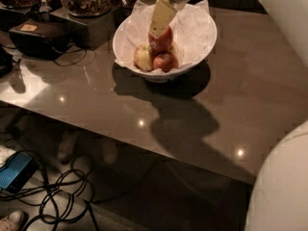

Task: Pick apple from white bowl

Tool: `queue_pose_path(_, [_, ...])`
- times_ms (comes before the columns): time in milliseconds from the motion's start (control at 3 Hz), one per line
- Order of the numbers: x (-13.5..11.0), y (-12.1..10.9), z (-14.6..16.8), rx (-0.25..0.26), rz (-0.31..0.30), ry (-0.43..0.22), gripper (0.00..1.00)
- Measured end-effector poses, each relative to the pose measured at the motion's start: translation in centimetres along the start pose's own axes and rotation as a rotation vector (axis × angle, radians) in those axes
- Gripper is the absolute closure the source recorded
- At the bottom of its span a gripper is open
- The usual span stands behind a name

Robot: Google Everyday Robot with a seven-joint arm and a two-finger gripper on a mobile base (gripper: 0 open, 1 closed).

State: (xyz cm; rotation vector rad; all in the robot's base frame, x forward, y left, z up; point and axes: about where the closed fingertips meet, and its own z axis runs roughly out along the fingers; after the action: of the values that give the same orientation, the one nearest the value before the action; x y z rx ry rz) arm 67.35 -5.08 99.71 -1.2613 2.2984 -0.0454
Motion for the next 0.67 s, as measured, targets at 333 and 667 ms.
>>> queue_pose_path(333, [0.2,-0.5,1.3,-0.002,0.016,0.027,0.25])
queue_pose_path(667, [0.6,-0.5,2.6,-0.019,0.026,0.052,0.20])
